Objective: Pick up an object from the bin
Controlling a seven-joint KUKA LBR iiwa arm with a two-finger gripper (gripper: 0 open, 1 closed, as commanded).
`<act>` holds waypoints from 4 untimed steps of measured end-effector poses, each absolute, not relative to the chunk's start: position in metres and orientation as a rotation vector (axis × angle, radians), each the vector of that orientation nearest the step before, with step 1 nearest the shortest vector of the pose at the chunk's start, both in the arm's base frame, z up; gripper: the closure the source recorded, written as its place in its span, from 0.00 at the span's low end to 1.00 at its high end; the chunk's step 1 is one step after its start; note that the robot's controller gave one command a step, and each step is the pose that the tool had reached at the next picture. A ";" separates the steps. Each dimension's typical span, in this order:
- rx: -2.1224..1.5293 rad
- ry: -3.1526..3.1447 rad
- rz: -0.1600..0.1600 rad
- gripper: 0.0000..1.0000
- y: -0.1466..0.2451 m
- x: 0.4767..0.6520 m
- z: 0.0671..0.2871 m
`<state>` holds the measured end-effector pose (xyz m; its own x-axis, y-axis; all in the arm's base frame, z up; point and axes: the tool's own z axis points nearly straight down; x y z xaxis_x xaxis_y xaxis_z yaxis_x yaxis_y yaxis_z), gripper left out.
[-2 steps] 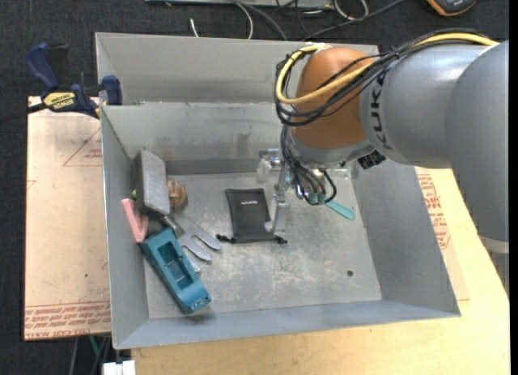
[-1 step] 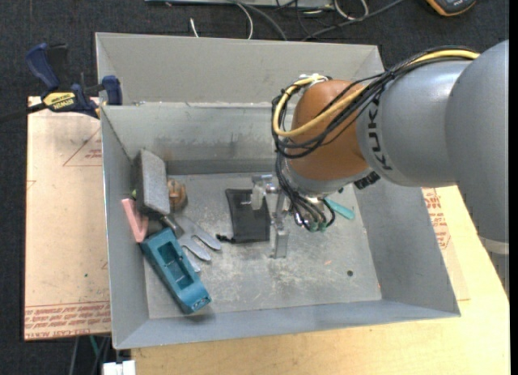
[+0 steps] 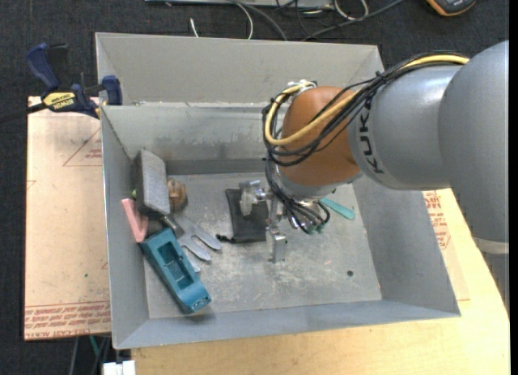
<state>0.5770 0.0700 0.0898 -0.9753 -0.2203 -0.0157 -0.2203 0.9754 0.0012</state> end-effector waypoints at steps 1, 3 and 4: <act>-0.526 3.083 0.006 0.00 0.074 0.575 0.083; 0.184 3.123 0.014 1.00 0.075 0.576 0.071; 0.184 3.123 0.014 1.00 0.075 0.576 0.071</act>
Offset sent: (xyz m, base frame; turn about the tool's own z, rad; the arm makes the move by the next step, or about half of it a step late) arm 0.0016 0.0033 -0.0125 -0.1237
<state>0.5756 0.0751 0.0710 -0.9930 0.1177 -0.0123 0.1176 0.9930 0.0096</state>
